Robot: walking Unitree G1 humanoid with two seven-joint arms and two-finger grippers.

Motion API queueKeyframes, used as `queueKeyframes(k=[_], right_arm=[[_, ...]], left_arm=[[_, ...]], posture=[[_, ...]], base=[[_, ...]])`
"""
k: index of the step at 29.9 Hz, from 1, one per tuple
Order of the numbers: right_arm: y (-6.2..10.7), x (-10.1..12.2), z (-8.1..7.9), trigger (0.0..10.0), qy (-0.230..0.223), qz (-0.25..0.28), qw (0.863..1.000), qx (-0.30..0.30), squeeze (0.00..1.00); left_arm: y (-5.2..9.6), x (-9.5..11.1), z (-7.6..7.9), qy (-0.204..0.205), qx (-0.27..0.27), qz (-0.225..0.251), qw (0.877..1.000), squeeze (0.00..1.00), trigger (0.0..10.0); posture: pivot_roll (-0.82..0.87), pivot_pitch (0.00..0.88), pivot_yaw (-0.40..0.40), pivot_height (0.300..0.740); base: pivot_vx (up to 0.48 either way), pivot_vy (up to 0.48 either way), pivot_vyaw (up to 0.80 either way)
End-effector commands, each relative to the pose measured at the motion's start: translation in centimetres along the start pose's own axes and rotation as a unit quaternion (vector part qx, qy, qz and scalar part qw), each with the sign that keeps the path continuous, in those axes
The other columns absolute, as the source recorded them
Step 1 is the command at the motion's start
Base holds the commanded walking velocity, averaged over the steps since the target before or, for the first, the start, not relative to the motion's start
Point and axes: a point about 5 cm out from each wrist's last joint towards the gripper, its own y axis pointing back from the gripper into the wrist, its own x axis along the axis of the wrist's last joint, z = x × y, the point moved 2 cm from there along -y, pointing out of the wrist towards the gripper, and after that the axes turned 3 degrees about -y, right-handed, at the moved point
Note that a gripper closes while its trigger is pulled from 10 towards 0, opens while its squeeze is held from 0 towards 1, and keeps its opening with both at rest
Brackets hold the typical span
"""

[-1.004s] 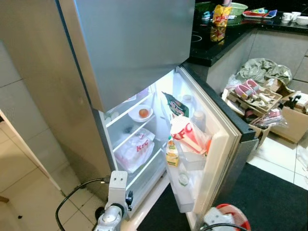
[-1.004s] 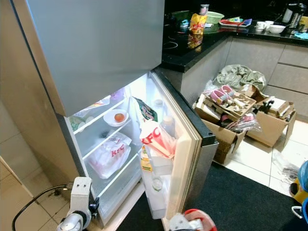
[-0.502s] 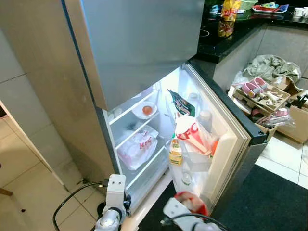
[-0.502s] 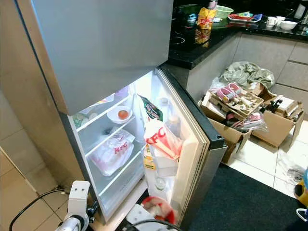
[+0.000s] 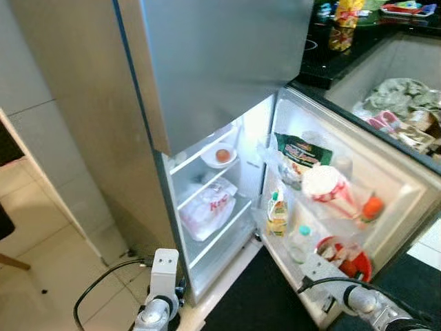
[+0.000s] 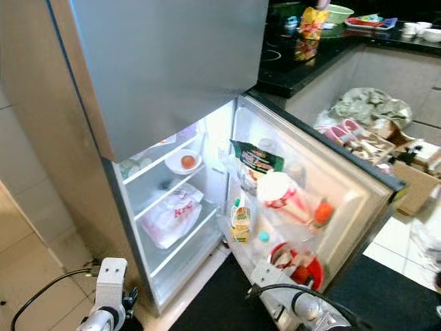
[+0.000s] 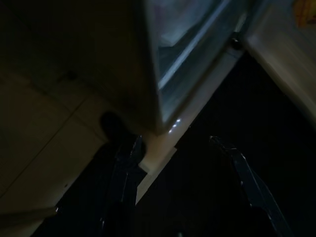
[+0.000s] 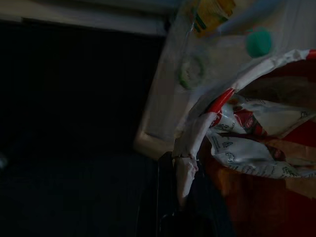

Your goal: Restocking fridge

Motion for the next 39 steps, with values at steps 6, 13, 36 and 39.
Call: queueKeyframes(k=[6,13,36,39], right_arm=[[0.3,-2.3,-1.1,10.0,-0.014,-0.013,1.0,0.004,0.0],[0.1,-1.6,-2.9,10.0,-0.066,0.013,0.998,0.001,0.0],[-0.1,3.6,-7.5,10.0,-0.159,0.112,0.978,0.071,0.0],[-0.1,3.5,-7.6,10.0,-0.148,0.111,0.98,0.076,0.0]], left_arm=[[0.2,-0.6,-0.2,-0.008,-0.002,-0.008,1.0,0.0,10.0],[0.1,-0.3,0.2,-0.015,-0.012,-0.006,1.0,0.0,10.0],[-0.1,0.4,1.3,-0.051,-0.043,0.012,0.998,0.0,10.0],[0.0,0.4,1.4,-0.054,-0.045,0.013,0.997,0.0,10.0]], posture=[[-0.03,0.01,-0.013,0.74],[-0.04,0.0,0.001,0.74],[-0.02,0.0,-0.007,0.74],[-0.02,0.0,-0.005,0.74]], base=[[0.0,0.0,0.0],[0.0,0.0,0.0],[0.0,0.0,0.0],[0.0,0.0,0.0]])
